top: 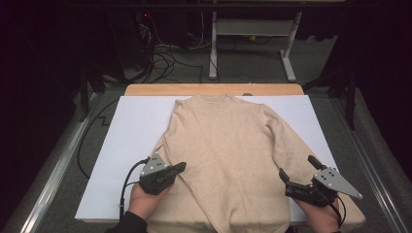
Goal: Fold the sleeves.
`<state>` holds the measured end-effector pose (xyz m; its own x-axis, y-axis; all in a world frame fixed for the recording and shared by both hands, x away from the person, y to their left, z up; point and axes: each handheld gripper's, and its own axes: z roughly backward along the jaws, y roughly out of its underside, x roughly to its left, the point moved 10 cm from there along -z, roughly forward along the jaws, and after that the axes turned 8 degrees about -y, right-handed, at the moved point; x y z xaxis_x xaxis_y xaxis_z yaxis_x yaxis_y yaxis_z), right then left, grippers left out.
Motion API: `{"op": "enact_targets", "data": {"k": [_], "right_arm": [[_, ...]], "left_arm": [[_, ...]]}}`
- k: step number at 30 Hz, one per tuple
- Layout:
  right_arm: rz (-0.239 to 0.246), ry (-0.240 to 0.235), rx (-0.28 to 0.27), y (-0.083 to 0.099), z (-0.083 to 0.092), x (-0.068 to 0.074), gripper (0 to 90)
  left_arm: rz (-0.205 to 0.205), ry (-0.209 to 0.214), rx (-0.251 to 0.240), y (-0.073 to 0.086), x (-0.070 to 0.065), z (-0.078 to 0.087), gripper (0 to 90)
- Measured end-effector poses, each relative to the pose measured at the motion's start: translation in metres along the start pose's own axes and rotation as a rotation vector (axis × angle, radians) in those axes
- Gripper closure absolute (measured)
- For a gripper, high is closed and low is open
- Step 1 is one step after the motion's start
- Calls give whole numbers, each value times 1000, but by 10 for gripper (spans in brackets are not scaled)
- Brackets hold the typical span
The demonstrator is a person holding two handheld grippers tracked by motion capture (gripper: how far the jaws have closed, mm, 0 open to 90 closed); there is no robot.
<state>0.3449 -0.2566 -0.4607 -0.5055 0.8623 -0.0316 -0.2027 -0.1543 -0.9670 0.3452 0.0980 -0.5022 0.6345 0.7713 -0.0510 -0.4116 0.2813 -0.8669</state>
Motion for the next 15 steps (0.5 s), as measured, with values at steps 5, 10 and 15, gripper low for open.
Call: {"op": "enact_targets", "data": {"k": [5, 10, 15], "right_arm": [[3, 0, 7, 1, -1, 0, 1], [4, 2, 10, 2, -1, 0, 1], [0, 0, 13, 3, -1, 1, 1]], "left_arm": [[42, -74, -26, 10, 29, 14, 874], [85, -129, -40, 19, 51, 25, 841], [111, -171, -33, 27, 68, 33, 788]]}}
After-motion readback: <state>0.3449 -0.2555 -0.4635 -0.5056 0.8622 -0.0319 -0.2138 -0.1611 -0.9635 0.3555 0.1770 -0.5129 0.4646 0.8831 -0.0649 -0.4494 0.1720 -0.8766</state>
